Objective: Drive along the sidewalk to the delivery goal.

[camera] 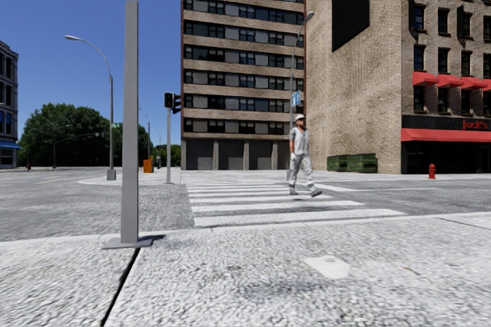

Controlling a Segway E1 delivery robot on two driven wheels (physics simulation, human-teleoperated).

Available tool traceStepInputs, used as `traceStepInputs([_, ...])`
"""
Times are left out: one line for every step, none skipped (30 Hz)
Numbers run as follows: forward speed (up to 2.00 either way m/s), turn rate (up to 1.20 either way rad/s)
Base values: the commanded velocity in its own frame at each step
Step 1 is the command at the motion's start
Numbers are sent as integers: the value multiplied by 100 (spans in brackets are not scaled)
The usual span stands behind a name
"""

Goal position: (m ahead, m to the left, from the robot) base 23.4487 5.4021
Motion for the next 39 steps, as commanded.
traceStepInputs([200,0])
traceStepInputs([200,0])
traceStepInputs([200,0])
traceStepInputs([200,0])
traceStepInputs([200,0])
traceStepInputs([200,0])
traceStepInputs([200,0])
traceStepInputs([200,0])
traceStepInputs([200,0])
traceStepInputs([200,0])
traceStepInputs([200,0])
traceStepInputs([200,0])
traceStepInputs([200,0])
traceStepInputs([200,0])
traceStepInputs([200,0])
traceStepInputs([200,0])
traceStepInputs([200,0])
traceStepInputs([200,0])
traceStepInputs([200,0])
traceStepInputs([200,0])
traceStepInputs([200,0])
traceStepInputs([200,0])
traceStepInputs([200,0])
traceStepInputs([200,0])
traceStepInputs([200,0])
traceStepInputs([200,0])
traceStepInputs([200,0])
traceStepInputs([200,0])
traceStepInputs([200,0])
traceStepInputs([200,0])
traceStepInputs([200,0])
traceStepInputs([200,0])
traceStepInputs([200,0])
traceStepInputs([200,0])
traceStepInputs([200,0])
traceStepInputs([200,0])
traceStepInputs([200,0])
traceStepInputs([200,0])
traceStepInputs([200,0])
